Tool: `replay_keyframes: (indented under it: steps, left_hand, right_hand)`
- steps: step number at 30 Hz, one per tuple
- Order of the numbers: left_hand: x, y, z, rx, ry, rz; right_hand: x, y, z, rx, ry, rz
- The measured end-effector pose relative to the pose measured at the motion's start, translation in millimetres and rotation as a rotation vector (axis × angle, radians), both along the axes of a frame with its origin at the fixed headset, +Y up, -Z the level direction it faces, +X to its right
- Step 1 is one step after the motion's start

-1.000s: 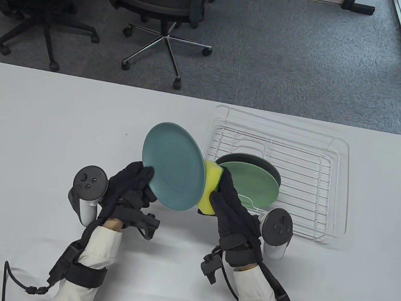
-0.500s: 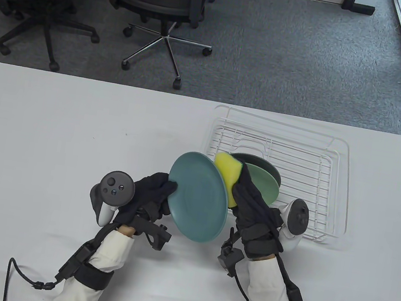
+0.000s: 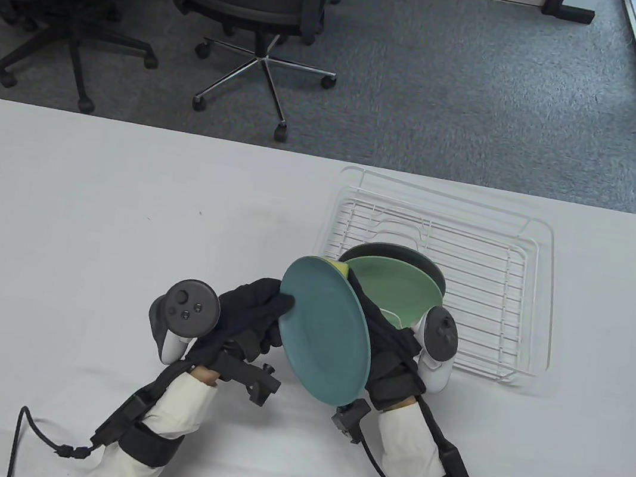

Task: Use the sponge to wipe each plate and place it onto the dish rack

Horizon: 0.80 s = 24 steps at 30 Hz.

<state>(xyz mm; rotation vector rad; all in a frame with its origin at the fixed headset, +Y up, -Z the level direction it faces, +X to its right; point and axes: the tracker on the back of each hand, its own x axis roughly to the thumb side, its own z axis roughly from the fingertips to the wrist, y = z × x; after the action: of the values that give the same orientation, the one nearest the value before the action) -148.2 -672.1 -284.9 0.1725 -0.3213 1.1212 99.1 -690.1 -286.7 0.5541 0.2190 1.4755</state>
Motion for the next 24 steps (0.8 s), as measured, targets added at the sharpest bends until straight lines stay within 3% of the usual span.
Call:
replay_keyframes:
  steps: [6, 10, 14, 24]
  left_hand:
    - [-25, 5, -3, 0.033, 0.124, -0.007]
    - [-40, -1, -7, -0.005, 0.179, 0.025]
    - [-47, -4, -10, 0.001, 0.224, -0.036]
    - [-33, -8, -12, 0.012, 0.171, -0.116]
  right_hand:
    - [-6, -1, 2, -0.058, 0.114, 0.02]
    - [-3, 4, 3, -0.11, 0.187, -0.067]
    - [9, 17, 3, -0.012, 0.132, -0.039]
    - [33, 22, -1, 0.032, 0.031, -0.085]
